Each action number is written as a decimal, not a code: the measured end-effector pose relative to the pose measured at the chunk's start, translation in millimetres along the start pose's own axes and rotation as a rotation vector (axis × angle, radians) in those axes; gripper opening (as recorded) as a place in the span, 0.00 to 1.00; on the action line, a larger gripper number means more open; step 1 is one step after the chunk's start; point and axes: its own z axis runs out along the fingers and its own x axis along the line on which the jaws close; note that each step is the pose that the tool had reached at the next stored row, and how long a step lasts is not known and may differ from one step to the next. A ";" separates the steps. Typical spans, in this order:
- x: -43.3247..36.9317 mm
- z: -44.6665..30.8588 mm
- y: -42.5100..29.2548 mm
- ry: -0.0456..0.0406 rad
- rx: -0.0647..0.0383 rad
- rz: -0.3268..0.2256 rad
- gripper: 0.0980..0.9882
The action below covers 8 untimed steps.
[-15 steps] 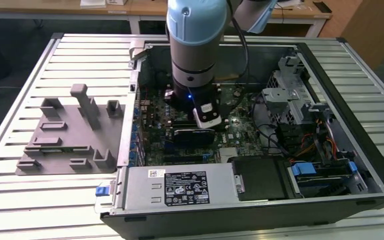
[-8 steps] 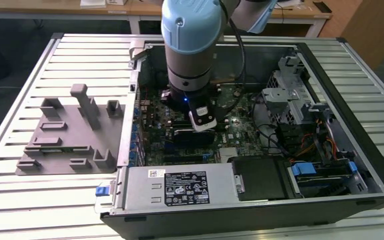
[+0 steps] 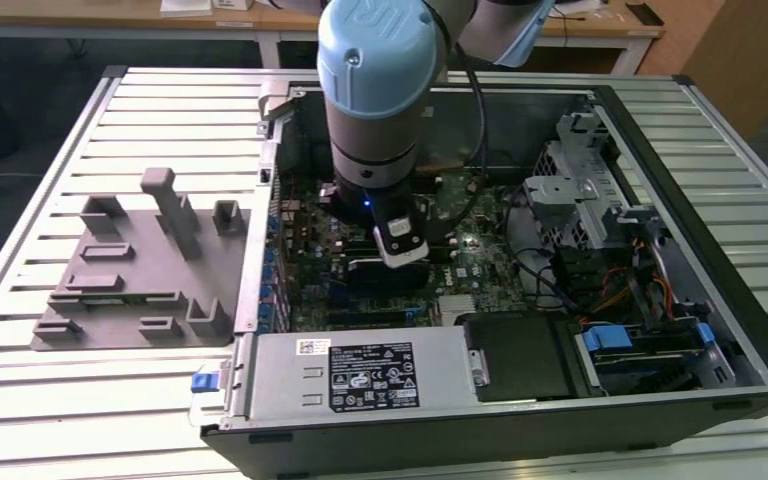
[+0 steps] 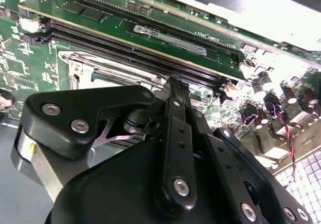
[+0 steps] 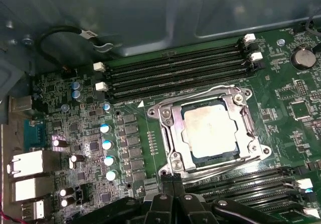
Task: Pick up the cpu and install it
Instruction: 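Install the second cpu locking lever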
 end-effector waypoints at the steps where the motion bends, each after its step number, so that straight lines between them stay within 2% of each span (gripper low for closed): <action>1: 0.0 0.6 -0.2 0.0004 -0.002 0.000 0.01; 8: 1.4 5.4 -2.0 0.0041 -0.018 0.000 0.01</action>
